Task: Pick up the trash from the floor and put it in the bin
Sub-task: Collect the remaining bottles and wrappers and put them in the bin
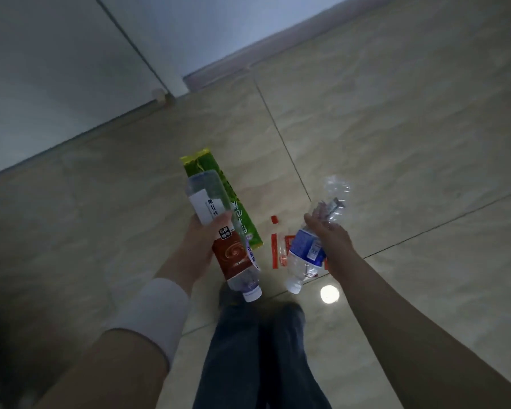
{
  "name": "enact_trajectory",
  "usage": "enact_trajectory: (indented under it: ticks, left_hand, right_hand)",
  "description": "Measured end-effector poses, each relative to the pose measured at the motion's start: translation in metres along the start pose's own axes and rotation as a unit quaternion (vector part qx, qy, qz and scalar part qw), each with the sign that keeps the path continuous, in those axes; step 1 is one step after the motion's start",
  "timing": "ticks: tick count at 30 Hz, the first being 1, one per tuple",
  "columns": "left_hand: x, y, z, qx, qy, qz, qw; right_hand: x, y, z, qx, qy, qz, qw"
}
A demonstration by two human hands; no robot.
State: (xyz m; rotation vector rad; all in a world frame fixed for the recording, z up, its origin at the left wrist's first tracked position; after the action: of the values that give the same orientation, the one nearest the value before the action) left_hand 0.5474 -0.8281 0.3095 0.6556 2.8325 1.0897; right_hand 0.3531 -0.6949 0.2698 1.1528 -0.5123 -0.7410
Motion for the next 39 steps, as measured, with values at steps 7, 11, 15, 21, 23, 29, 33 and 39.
enact_trajectory:
  ticks: [7,11,15,21,23,29,33,39]
  left_hand:
    - [-0.094,0.114,0.038,-0.023,0.099,-0.131,0.986]
    - [-0.157,0.175,0.071,-0.044,0.137,-0.19,0.971]
    - [-0.219,0.238,0.103,-0.033,0.169,-0.202,0.964]
    - [-0.315,0.358,0.13,0.006,0.225,-0.314,0.922]
    - [-0.348,0.396,0.138,0.033,0.232,-0.357,0.904]
    - [-0.414,0.492,0.179,0.056,0.223,-0.477,0.848]
    - [-0.423,0.544,0.209,0.015,0.247,-0.522,0.816]
    - [-0.43,0.586,0.264,-0.022,0.241,-0.54,0.806]
  right_hand:
    - [0.065,0.06,-0.079,0.034,0.143,0.022,0.989]
    - [0.11,0.089,-0.13,0.029,0.218,0.055,0.974]
    - [0.156,0.117,-0.183,0.023,0.284,0.087,0.955]
    - [0.211,0.176,-0.279,0.033,0.4,0.143,0.905]
    - [0.226,0.194,-0.315,0.034,0.446,0.173,0.877]
    - [0.248,0.245,-0.419,0.055,0.611,0.232,0.755]
    - [0.257,0.268,-0.468,0.062,0.667,0.236,0.704]
    - [0.286,0.282,-0.521,0.087,0.69,0.237,0.678]
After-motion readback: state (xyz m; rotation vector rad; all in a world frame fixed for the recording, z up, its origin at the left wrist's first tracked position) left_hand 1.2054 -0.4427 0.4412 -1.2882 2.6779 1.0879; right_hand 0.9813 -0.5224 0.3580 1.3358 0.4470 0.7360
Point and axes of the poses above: each hand's wrist, its own y-axis away from the middle knuckle, its own x-axis out of the palm, z = x × y, the point moved 3 cm from there along -y, towards the middle knuckle, and after that the axes turned 8 degrees about x, right-handed, at the moved point
